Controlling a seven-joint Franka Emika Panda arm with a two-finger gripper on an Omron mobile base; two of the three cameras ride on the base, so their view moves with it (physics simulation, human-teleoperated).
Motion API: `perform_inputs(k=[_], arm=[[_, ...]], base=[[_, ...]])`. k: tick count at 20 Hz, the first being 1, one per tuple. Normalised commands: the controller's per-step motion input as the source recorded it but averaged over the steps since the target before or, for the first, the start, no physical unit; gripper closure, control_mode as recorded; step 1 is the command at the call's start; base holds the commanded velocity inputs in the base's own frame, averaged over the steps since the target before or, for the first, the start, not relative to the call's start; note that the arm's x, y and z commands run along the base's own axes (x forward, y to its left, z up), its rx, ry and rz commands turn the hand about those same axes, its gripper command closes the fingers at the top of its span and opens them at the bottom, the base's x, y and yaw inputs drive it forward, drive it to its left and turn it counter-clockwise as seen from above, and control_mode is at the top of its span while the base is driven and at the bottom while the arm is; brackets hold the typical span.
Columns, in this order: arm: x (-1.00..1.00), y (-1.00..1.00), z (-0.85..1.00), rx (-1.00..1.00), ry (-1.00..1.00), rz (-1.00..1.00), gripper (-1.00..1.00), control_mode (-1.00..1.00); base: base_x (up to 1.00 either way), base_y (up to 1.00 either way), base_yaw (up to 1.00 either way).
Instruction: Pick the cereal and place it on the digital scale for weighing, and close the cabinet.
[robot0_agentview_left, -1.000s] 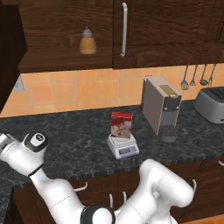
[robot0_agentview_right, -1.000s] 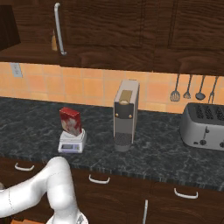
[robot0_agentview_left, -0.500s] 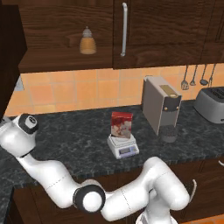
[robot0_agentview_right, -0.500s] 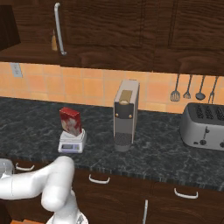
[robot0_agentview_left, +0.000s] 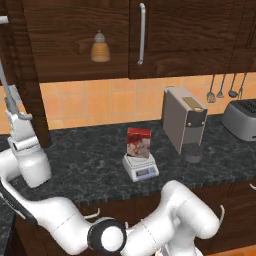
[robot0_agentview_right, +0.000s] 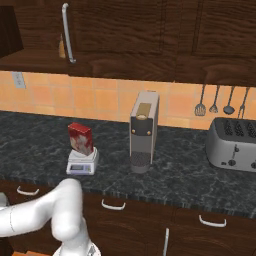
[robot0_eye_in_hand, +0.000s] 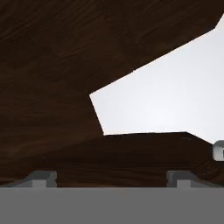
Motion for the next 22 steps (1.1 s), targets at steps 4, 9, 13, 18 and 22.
perform_inputs(k=[4,9,13,18,22], arm=[[-0.44,-0.71,0.19,0.49,0.25,-0.04,-1.00,-1.00],[-0.09,-0.93,0.41,0.45,0.44,0.00,-1.00,-1.00],[0.00,-0.81,0.38,0.35,0.54,-0.01,-1.00,-1.00],[0.00,-0.41,0.31,0.16,0.50,-0.07,-1.00,-1.00],[0.19,-0.07,0.30,0.01,0.13,-0.16,-1.00,-1.00]], base=[[0.00,0.00,0.00],[0.00,0.00,0.00],[0.00,0.00,0.00],[0.00,0.00,0.00],[0.00,0.00,0.00]])
